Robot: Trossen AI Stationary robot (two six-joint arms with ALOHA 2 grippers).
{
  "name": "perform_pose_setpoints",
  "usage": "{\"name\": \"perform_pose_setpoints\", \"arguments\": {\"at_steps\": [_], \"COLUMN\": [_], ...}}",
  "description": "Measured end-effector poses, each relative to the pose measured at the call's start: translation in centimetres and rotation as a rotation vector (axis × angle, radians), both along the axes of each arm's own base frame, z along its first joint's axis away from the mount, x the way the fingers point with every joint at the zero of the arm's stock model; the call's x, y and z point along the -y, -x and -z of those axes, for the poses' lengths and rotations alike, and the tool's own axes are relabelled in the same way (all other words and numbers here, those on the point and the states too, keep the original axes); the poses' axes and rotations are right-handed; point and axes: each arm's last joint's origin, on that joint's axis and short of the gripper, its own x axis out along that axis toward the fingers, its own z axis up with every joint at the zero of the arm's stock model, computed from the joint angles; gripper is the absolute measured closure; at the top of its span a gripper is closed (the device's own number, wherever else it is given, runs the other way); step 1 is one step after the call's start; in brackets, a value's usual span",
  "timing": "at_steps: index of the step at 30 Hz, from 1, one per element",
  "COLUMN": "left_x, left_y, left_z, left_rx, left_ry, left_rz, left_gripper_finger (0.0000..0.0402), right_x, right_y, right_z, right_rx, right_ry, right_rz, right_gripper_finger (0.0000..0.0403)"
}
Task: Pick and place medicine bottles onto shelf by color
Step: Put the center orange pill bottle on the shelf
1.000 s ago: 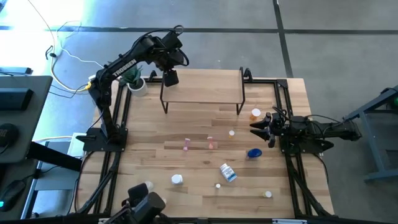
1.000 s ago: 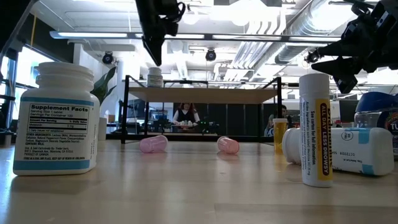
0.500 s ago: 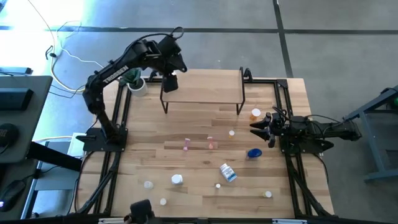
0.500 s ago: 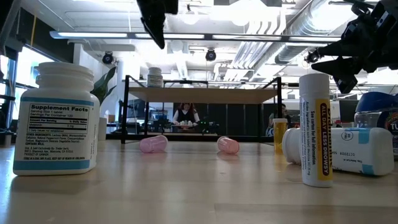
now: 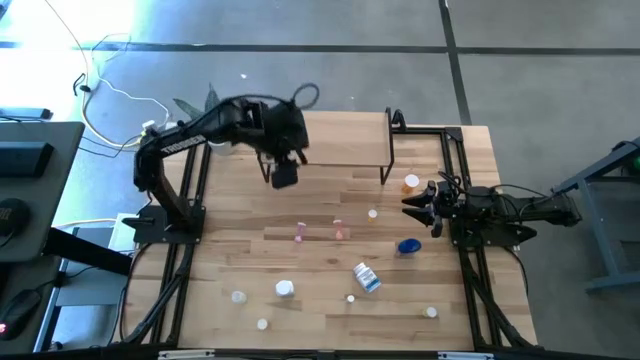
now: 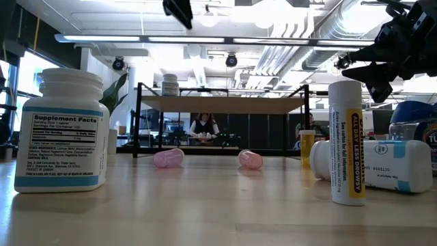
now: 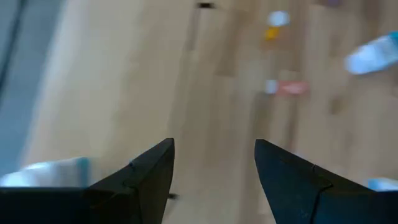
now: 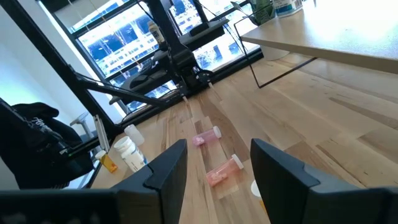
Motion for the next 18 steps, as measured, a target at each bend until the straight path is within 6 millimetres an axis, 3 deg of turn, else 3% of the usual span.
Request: {"name": "perform_pose_setpoints", "arguments": {"at_steps": [7,18], "left_x": [5.9,14.6], "left_y": [-1.9,-5.1], "left_z": [0.1,3.7], "left_rx": [0.081,0.258], "left_ry": [0.108,0.226], "left_rz": [0.045,0.025], "left_gripper_finger": [0.0188,0.0188], "right_x": [0.0,0.0], "right_y": [0.0,0.0], "right_z": [0.0,0.0], "right_rx": [0.000,0.000], "right_ry": [0.000,0.000], "right_rz": [0.000,0.000], "right_gripper_finger": [0.0235,0.0235]}}
